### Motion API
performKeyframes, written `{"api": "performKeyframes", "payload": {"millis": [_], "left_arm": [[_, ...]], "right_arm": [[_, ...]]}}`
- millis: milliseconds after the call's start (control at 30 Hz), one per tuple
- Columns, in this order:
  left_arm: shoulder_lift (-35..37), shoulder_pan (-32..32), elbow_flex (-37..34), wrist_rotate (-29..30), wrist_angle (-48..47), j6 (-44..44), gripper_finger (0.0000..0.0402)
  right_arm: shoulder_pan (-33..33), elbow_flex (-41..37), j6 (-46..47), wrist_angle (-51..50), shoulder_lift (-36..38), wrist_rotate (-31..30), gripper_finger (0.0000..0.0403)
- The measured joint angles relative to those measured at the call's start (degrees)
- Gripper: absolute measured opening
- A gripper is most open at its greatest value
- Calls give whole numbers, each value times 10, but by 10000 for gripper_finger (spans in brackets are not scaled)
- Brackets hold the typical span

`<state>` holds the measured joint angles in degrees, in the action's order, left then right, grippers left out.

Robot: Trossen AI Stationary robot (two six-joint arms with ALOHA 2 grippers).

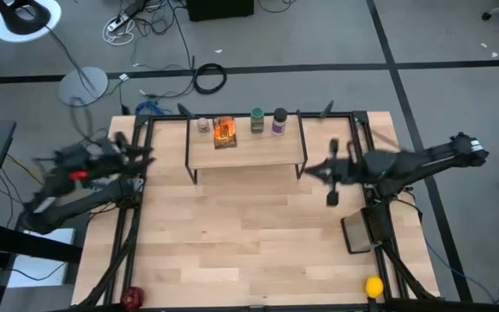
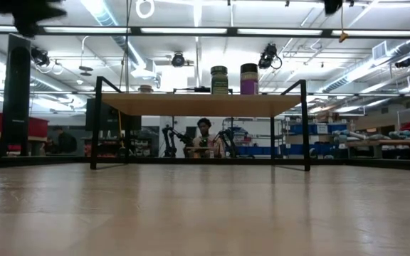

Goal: Shelf spices
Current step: Adjust the shelf

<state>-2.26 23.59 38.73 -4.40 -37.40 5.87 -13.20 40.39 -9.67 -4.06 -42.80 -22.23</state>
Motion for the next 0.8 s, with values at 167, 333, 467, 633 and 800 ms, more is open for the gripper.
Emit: {"api": "performKeyframes", "payload": {"millis": [167,333,467,633,800], "left_arm": [[8,-1,-153,-69,147,29,168],[-52,-1,-211,-49,323,50,168],[-98,-2,-222,-42,354,32,165],[-163,-12,-231,-42,361,30,153],[-208,-37,-231,-39,416,-8,128]], "right_arm": [[-11,-156,16,251,-45,74,0],[-9,-249,85,433,-121,85,0],[-5,-268,89,503,-186,86,0],[37,-254,66,525,-259,150,0],[111,-245,55,590,-319,259,0]]}}
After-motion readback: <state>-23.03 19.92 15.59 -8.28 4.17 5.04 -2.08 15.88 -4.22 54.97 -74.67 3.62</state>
